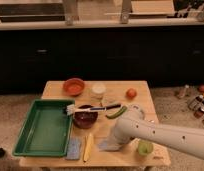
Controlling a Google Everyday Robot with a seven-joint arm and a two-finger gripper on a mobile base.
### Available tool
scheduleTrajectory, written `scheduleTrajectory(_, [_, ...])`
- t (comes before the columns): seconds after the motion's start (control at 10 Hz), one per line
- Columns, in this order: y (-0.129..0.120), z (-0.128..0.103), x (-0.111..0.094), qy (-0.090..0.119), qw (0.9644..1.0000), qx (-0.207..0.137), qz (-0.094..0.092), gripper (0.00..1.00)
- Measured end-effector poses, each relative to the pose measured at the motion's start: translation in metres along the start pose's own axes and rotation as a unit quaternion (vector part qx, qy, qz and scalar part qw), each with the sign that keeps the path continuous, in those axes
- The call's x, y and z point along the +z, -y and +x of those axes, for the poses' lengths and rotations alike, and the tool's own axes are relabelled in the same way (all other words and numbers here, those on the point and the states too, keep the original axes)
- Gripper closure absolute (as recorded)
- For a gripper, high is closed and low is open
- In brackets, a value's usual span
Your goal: Wipe table surface with towel
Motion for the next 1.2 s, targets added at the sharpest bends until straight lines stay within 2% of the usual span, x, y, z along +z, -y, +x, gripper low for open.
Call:
scheduleTrajectory(0.2, [0.000, -0.008, 0.007, -0.003, 0.9996, -0.026, -0.011, 0.20])
scheduleTrajectory(0.5, [-0.001, -0.011, 0.011, -0.010, 0.9989, -0.044, -0.013, 0.20])
scheduleTrajectory(1.0, [0.004, -0.002, 0.012, -0.007, 0.9980, -0.063, 0.008, 0.20])
scheduleTrajectory(1.2, [0.005, 0.008, 0.014, 0.000, 0.9976, -0.069, 0.006, 0.20])
